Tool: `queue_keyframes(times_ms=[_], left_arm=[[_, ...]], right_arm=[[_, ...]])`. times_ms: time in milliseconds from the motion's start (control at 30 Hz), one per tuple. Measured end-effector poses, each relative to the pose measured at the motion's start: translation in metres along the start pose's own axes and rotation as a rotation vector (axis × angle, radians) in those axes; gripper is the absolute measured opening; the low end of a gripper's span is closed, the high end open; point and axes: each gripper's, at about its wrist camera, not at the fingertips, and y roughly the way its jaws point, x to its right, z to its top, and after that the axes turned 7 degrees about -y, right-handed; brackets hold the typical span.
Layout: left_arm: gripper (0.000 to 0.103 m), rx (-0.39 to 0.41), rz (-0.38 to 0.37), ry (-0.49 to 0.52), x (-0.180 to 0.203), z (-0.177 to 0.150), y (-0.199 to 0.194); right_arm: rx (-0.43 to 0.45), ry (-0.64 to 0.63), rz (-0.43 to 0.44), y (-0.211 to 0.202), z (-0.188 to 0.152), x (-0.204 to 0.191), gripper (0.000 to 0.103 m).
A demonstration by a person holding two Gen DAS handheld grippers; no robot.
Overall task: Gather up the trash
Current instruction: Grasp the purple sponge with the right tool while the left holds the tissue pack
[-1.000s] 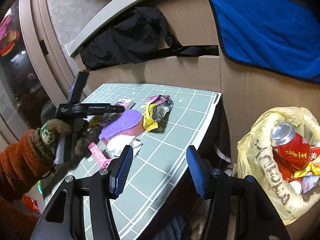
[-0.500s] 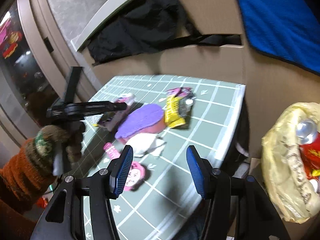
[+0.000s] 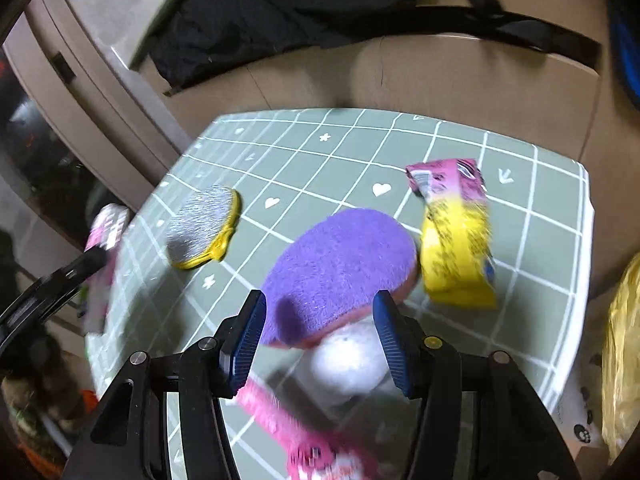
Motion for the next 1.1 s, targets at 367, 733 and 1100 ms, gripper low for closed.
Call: queue_keyframes(times_ms=[367,733,1100], left_arm=[[0.046,-0.041,0.005,-0.062,-0.031,-0.018,0.015],[0.046,-0.034,0.012,-0.05,-0.033,-0.019,0.021],[0.046,0.024,-0.03,0.03,0.009,-0.015,0.003]], right_arm=[[-0.09,-0.122,-0.08,0.057,0.035,-0.031,0.063],[-0.028,-0.237,-0.128,0.054,0.042,-0.046,0.058],[0.138,-0.288,-0.095,-0.03,0.042,-0.063,0.057]])
